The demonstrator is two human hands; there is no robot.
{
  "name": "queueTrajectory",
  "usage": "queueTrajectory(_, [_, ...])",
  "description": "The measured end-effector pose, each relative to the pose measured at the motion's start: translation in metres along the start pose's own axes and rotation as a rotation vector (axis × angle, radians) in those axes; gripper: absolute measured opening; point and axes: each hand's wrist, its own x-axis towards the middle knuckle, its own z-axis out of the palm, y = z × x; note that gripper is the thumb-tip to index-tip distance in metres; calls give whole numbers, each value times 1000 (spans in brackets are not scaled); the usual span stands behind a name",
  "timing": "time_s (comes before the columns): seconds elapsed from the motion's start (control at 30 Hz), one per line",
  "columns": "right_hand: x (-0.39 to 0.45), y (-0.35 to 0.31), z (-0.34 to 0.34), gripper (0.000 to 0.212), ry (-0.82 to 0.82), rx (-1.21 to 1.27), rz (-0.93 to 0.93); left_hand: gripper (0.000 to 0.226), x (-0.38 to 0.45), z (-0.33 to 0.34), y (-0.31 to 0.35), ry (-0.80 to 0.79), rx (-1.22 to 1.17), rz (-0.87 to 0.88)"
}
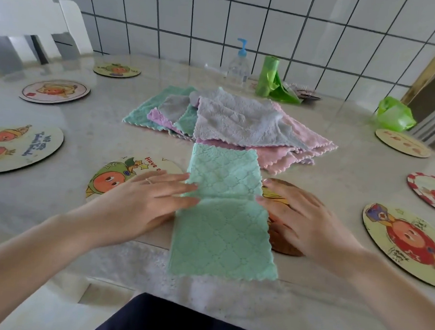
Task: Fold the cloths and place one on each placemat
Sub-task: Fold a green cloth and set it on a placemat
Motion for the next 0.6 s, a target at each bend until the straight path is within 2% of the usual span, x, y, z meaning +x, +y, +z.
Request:
queueTrajectory(0.07, [7,-8,5,40,37,2,-91,36,6,4,3,-8,30,93])
queueTrajectory(0.1, [11,-12,7,35,46,16,-127,36,8,7,3,-20,41,124])
queueTrajectory(0.2, [21,-16,5,48,33,102,-196,34,10,11,3,-62,-9,142])
queueTrajectory(0.3, [13,-18,-1,44,-32,193,-151,37,6,5,6,-67,-152,113])
queueTrajectory(0.37, [3,-23,-3,50,-109,220,-125,42,-3,3,12,-85,-181,103])
queueTrajectory(0.43, [-7,-27,-4,57,-201,199,-99,49,-13,4,20,-114,-141,103])
queueTrajectory(0.53, [-15,-35,-9,68,-317,131,-48,61,-18,9,33,-161,40,111])
queueTrajectory(0.6, [-17,-41,-9,71,-358,68,-70,57,-16,15,40,-142,66,121])
